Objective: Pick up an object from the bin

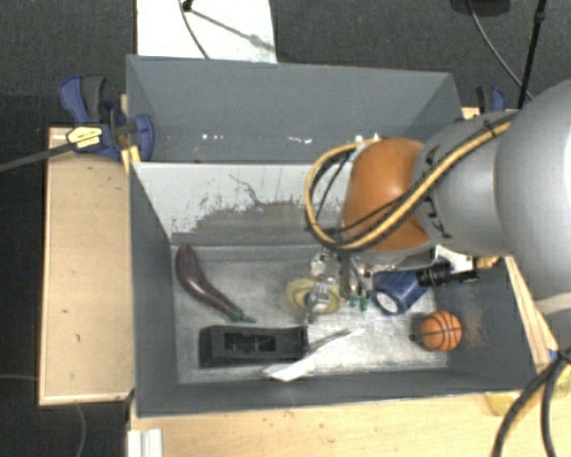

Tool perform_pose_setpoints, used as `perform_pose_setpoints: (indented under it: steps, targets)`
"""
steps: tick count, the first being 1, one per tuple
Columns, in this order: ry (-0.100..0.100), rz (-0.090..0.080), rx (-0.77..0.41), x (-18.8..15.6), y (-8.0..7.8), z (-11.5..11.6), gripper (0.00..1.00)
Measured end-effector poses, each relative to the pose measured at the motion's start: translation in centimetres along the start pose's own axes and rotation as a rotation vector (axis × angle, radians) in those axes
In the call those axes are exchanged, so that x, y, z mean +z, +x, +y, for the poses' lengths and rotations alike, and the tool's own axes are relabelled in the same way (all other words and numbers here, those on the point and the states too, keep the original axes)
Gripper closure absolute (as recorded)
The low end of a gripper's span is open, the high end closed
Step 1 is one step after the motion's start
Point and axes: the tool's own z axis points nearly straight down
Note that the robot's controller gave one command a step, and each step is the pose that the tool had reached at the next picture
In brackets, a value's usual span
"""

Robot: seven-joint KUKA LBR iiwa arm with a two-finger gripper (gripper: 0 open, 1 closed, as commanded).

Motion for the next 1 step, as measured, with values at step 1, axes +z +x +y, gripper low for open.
perform_pose_setpoints:
  steps: [1]
  targets:
    - [0.004,0.007,-0.005,-4.17,0.92,0.93,1.0]
